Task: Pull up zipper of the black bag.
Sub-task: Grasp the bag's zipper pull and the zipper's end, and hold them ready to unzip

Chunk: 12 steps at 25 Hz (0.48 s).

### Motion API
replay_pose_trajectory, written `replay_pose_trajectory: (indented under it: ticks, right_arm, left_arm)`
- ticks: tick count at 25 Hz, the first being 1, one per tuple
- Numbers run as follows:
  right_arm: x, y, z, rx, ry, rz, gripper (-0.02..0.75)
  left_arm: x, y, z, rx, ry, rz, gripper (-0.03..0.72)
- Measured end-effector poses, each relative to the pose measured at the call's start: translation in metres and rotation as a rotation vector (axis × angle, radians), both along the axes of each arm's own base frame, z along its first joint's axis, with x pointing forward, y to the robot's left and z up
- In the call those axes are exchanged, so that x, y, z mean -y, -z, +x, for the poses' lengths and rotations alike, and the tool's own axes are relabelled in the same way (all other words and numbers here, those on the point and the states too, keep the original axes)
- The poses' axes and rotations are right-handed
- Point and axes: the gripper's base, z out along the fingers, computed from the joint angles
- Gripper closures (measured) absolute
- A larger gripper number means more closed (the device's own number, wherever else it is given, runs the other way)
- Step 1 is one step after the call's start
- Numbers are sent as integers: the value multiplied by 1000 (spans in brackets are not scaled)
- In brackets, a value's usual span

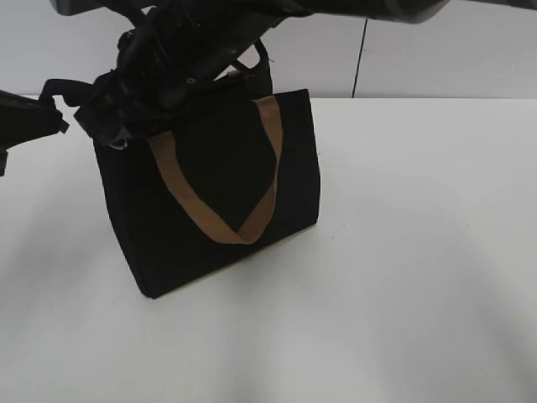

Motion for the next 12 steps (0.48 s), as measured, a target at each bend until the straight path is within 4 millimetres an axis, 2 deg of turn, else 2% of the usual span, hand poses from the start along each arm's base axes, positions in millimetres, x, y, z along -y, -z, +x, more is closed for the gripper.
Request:
replay_pose_trajectory:
  ticks: [9,12]
  right_arm:
    - [-2,11,2,-19,0,-14,449]
    - [-2,11,2,-22,-2,-16,493]
  left_arm:
    - [1,-2,-2,6,6,-7,660]
    - [1,-2,-2,6,6,-7,660]
